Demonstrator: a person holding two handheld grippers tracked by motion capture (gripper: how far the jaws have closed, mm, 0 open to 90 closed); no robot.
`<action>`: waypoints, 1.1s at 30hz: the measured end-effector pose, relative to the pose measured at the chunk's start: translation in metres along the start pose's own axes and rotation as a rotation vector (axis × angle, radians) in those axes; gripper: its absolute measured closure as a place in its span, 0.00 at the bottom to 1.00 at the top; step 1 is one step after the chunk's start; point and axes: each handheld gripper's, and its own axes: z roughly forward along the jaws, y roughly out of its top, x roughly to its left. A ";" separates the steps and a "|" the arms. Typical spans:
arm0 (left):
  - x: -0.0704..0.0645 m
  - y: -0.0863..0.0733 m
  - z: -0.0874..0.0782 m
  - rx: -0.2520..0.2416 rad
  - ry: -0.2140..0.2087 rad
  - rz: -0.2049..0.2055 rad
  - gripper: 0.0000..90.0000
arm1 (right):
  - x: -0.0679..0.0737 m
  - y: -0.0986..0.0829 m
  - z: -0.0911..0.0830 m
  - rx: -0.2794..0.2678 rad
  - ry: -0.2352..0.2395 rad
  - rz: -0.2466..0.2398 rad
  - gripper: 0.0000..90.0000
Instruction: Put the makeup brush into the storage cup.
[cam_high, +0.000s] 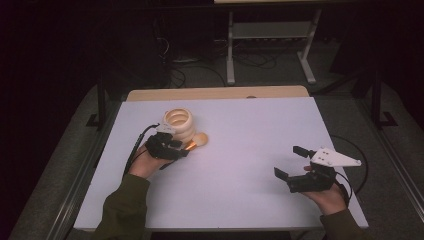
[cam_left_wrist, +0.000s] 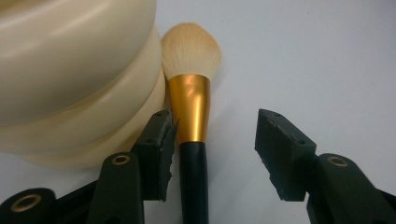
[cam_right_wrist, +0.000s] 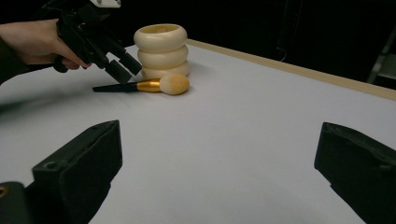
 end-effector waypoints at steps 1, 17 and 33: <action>-0.001 0.000 0.002 -0.003 0.007 -0.001 0.55 | 0.000 0.000 0.000 0.000 0.000 0.000 0.00; 0.008 -0.002 0.012 0.043 0.048 0.037 0.67 | 0.000 0.000 0.000 -0.001 0.004 -0.004 0.00; 0.005 -0.001 0.023 0.047 0.050 0.037 0.73 | 0.000 0.000 0.001 0.000 0.008 -0.005 0.00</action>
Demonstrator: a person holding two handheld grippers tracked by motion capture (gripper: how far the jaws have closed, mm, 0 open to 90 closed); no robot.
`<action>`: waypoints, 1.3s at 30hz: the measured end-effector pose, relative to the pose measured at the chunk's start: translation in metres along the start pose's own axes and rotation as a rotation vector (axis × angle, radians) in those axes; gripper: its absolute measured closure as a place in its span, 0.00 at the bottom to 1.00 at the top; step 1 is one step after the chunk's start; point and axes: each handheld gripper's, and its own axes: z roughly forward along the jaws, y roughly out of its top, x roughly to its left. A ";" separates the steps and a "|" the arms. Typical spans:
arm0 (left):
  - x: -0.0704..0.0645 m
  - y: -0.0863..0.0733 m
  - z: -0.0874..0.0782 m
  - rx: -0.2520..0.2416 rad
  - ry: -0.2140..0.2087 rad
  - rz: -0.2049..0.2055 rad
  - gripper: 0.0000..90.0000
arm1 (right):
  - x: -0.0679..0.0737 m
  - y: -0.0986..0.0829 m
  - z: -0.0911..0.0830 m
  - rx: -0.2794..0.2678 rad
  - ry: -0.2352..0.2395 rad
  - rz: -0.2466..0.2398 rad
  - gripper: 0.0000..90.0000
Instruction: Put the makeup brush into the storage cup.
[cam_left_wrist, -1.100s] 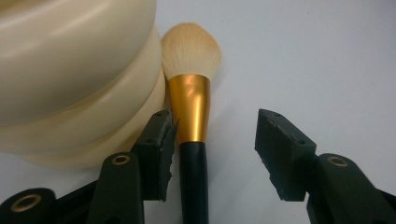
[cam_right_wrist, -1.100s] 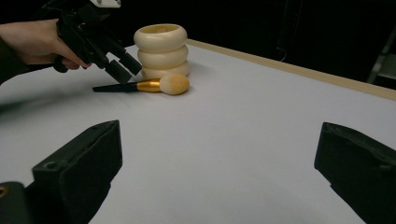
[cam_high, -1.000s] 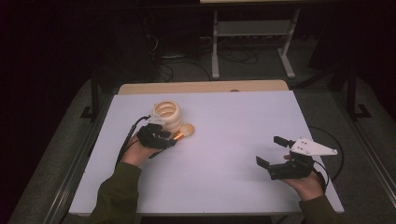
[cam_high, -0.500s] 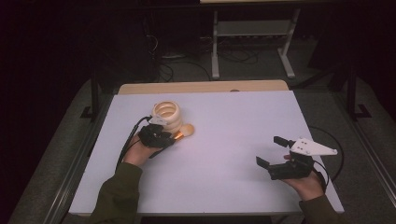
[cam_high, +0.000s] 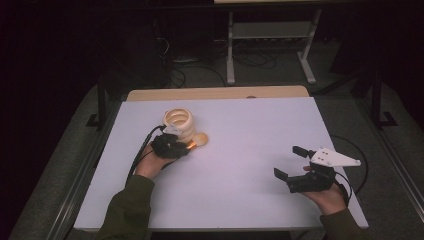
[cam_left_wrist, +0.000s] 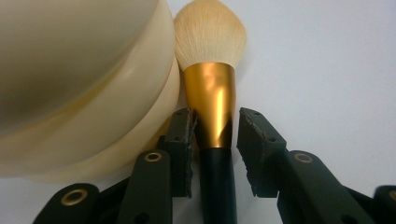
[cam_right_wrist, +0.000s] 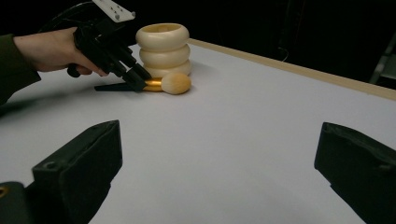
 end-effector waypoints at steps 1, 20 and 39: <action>0.000 0.000 0.001 -0.001 0.000 0.002 0.73 | 0.000 0.000 0.000 0.002 0.000 0.000 0.00; -0.008 0.009 0.007 0.000 -0.011 0.014 0.72 | -0.001 0.000 0.001 0.004 0.000 -0.005 0.00; -0.015 0.014 0.017 0.017 -0.019 0.034 0.72 | -0.001 0.000 0.001 0.004 0.001 -0.005 0.00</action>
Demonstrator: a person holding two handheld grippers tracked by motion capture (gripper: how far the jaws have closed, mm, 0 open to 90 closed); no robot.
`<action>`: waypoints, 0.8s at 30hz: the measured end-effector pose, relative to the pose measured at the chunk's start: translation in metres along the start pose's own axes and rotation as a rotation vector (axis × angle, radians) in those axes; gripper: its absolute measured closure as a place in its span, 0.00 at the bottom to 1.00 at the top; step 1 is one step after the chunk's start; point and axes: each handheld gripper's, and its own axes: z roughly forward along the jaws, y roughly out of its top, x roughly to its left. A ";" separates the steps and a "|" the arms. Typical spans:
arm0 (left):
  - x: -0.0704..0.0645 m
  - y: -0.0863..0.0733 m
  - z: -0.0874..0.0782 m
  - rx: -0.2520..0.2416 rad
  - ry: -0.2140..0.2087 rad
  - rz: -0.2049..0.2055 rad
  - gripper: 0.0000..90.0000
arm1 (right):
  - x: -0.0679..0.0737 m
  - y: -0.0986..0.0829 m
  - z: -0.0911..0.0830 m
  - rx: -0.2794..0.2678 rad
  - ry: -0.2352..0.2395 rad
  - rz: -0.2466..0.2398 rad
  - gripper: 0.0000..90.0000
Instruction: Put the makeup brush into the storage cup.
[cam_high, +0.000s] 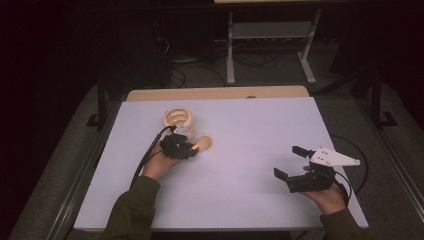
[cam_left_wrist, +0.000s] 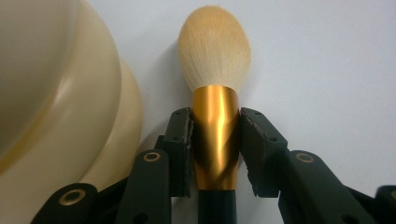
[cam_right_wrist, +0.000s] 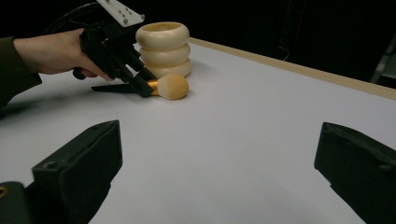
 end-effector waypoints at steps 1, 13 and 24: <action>0.000 0.000 0.001 -0.003 -0.001 -0.005 0.72 | 0.000 0.000 0.000 0.000 0.001 0.001 0.00; 0.000 0.001 0.001 0.001 -0.003 -0.014 0.73 | 0.000 0.000 0.000 0.000 0.001 0.001 0.00; 0.000 0.002 0.002 0.005 0.001 -0.045 0.74 | 0.000 0.000 0.000 -0.001 0.001 0.001 0.00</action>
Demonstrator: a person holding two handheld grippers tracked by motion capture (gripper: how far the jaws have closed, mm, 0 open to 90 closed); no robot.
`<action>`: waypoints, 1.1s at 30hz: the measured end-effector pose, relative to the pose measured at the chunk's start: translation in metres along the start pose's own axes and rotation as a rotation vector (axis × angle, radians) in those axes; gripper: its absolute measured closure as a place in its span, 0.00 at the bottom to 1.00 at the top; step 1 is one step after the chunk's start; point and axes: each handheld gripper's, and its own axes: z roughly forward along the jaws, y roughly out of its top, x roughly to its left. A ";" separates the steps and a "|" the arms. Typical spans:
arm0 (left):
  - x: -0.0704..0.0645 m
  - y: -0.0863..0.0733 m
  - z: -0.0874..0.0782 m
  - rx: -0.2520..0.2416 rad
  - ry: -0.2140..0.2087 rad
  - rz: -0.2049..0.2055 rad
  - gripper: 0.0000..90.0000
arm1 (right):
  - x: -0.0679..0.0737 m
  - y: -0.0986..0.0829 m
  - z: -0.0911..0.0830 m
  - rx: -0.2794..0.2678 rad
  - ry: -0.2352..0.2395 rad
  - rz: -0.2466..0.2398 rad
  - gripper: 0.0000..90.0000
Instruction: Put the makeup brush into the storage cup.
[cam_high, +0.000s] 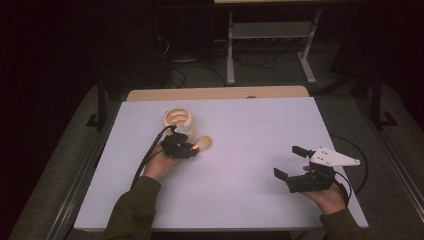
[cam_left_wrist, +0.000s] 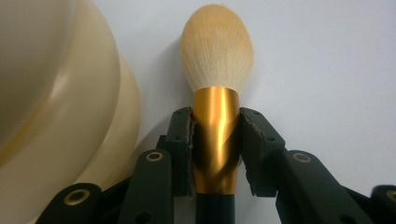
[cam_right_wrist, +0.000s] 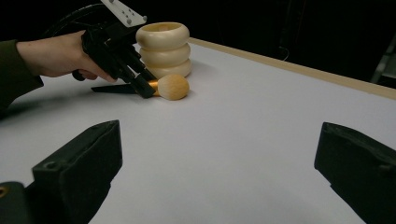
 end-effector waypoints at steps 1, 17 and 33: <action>0.000 0.000 0.000 0.004 -0.002 -0.006 0.74 | 0.000 0.000 0.000 0.001 0.001 0.000 0.00; 0.005 0.000 -0.012 -0.046 -0.034 -0.008 0.74 | 0.000 0.000 -0.001 0.000 0.001 0.001 0.00; 0.007 0.004 -0.039 -0.185 -0.075 -0.048 0.74 | 0.000 0.000 -0.001 -0.004 -0.001 0.003 0.00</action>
